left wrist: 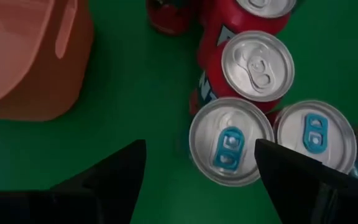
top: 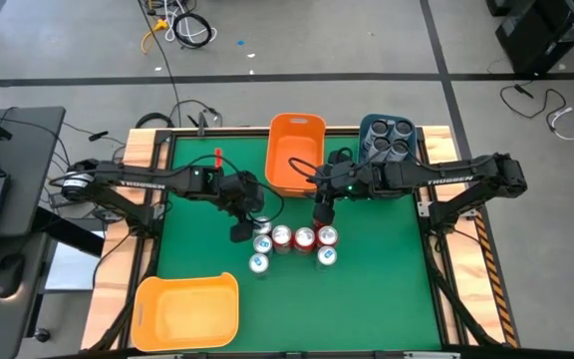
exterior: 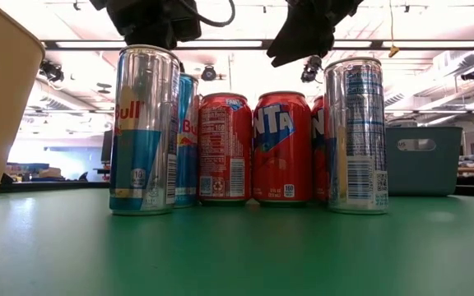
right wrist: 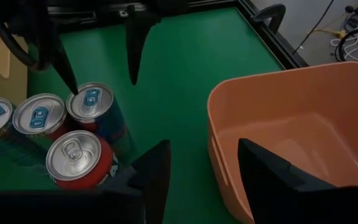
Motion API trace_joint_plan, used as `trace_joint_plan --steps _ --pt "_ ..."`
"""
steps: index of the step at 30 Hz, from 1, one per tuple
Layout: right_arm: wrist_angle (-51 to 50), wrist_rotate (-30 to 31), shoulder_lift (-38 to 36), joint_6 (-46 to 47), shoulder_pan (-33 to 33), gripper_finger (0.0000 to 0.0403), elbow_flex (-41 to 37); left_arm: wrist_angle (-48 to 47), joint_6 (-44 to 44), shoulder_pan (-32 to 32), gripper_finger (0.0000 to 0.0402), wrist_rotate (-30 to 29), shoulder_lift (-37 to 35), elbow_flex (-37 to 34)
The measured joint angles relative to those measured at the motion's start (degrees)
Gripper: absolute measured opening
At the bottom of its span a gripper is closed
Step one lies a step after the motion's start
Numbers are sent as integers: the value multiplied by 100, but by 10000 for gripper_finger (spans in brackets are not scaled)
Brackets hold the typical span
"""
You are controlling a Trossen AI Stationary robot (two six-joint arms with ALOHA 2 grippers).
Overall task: Sort soda cans
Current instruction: Put the blue soda can into the orange bin
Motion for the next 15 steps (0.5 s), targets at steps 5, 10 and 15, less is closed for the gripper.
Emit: trace_joint_plan --steps 5,10,15 --pt "-11 0 0 -2 2 174 0 200 276 -13 305 60 -183 -399" --pt "-13 0 0 -4 0 174 0 1081 508 -13 305 430 -434 -988" --pt "-53 0 2 -2 11 174 0 1353 538 -17 305 683 -500 -1207"
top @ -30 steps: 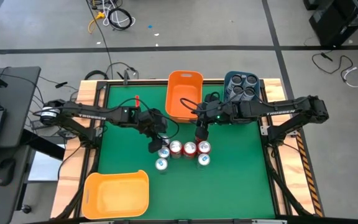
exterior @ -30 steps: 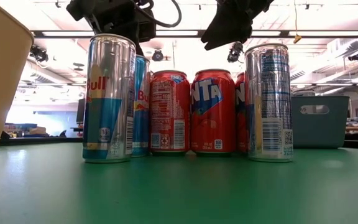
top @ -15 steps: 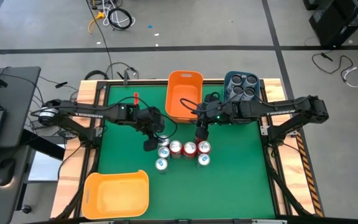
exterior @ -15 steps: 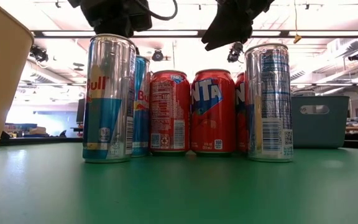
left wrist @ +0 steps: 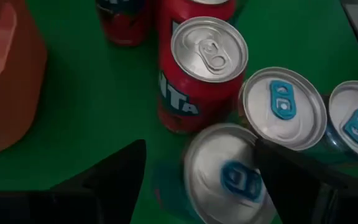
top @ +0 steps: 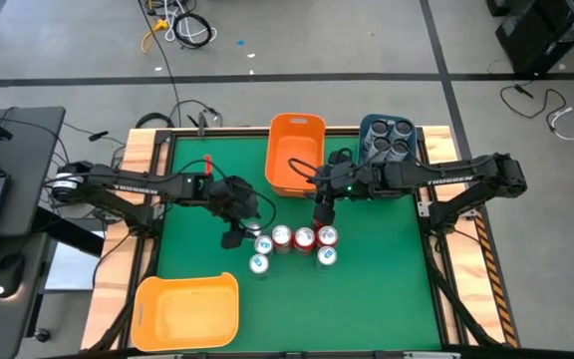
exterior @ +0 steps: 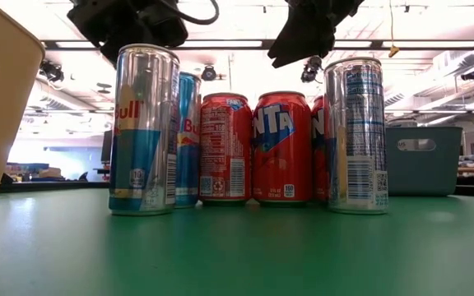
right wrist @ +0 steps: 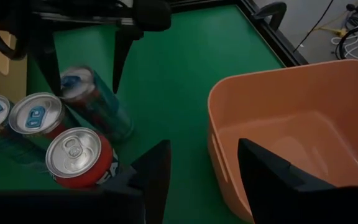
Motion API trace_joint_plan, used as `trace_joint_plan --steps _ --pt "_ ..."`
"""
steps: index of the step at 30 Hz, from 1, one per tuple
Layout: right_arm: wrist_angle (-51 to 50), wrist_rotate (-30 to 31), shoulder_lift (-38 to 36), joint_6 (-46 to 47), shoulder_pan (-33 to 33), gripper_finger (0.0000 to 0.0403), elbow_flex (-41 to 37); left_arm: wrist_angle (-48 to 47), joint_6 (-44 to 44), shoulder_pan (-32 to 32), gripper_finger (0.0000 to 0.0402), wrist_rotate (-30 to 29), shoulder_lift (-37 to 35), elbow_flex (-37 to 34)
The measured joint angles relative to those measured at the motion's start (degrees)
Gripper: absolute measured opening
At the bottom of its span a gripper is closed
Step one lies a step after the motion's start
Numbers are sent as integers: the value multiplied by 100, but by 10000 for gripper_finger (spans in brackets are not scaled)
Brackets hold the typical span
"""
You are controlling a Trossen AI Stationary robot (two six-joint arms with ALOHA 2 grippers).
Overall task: Sort soda cans
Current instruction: Put the blue soda can into the orange bin
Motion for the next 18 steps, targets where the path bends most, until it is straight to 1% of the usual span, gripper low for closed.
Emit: trace_joint_plan --steps 10,18 --pt "40 0 0 0 0 174 0 -110 338 153 305 -285 2 125" --pt "38 0 0 -2 0 174 0 -546 581 377 305 -432 -50 557"
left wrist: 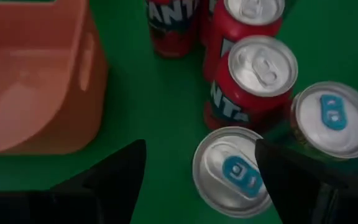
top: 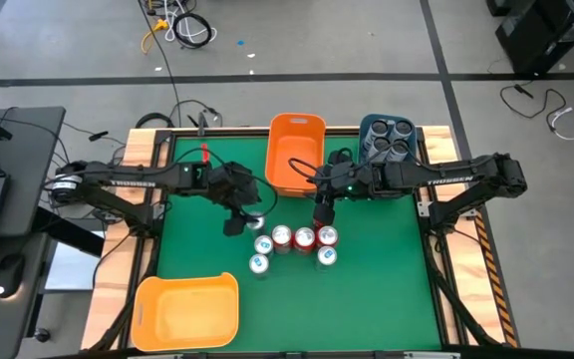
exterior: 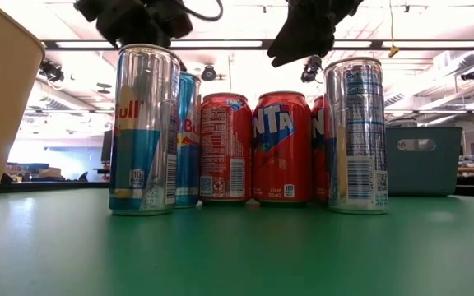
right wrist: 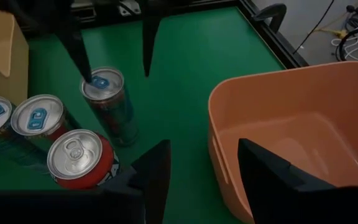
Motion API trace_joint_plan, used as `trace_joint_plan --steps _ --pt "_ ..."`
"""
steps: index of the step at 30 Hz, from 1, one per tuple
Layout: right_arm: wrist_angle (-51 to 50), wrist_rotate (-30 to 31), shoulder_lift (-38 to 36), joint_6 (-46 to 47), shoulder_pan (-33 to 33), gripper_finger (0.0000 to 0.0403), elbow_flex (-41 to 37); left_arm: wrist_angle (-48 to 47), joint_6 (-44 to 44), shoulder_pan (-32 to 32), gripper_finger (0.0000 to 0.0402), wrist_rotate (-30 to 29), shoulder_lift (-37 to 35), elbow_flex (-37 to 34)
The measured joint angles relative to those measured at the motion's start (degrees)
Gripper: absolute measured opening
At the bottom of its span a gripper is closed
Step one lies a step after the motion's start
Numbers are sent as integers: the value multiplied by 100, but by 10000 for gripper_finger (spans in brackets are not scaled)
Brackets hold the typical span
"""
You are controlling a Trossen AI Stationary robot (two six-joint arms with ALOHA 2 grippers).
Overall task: Sort soda cans
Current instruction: Put the blue soda can into the orange bin
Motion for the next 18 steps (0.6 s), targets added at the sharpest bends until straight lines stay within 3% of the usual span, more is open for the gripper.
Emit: trace_joint_plan --steps 8,18 --pt "-25 0 0 -12 0 174 0 -591 -448 -54 305 231 -177 182" --pt "-4 0 0 -5 2 174 0 -562 -809 -58 305 391 -78 182"
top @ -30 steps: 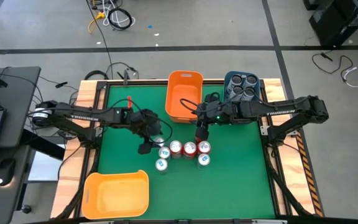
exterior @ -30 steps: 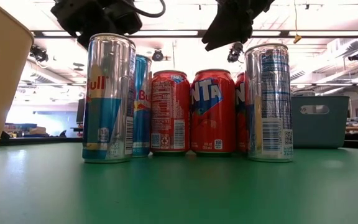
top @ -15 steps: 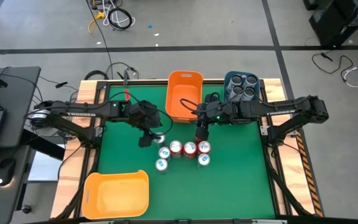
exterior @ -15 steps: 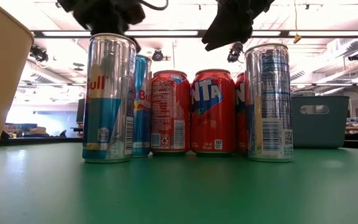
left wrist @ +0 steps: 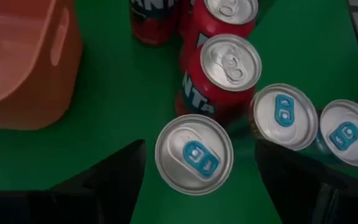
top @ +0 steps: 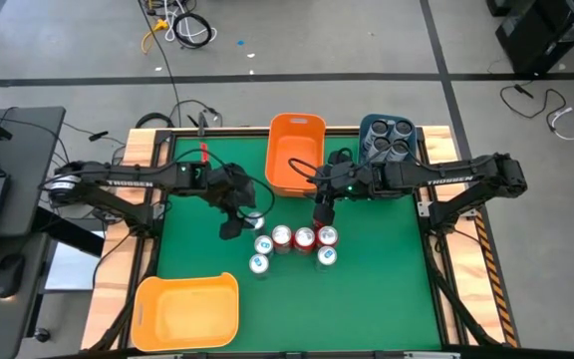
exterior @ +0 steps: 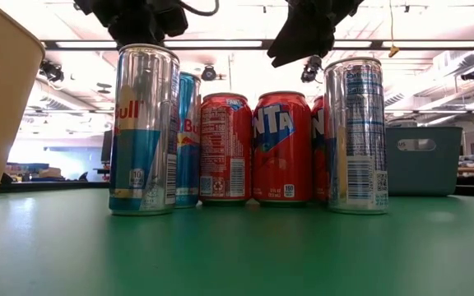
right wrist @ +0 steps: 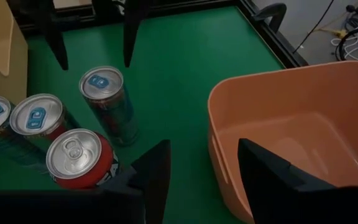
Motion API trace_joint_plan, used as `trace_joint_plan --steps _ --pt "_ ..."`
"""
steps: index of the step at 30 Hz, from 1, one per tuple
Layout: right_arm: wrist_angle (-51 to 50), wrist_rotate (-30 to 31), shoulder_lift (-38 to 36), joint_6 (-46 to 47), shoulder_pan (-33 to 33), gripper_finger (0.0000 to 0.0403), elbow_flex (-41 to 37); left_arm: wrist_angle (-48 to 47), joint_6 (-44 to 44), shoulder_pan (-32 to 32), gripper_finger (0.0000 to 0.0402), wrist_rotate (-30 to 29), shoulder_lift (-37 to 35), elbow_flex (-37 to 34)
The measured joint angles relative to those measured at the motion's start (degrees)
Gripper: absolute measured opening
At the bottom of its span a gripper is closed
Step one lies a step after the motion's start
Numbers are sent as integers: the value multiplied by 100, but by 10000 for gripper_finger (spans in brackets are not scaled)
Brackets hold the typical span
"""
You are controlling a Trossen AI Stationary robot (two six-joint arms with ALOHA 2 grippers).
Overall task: Sort soda cans
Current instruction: Put the blue soda can into the orange bin
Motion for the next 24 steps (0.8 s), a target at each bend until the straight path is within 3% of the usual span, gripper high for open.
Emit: trace_joint_plan --steps 9,24 --pt "11 0 0 0 0 174 0 -102 56 -39 305 -346 347 0" --pt "4 0 0 -30 0 174 0 -125 138 -44 306 -157 439 25"
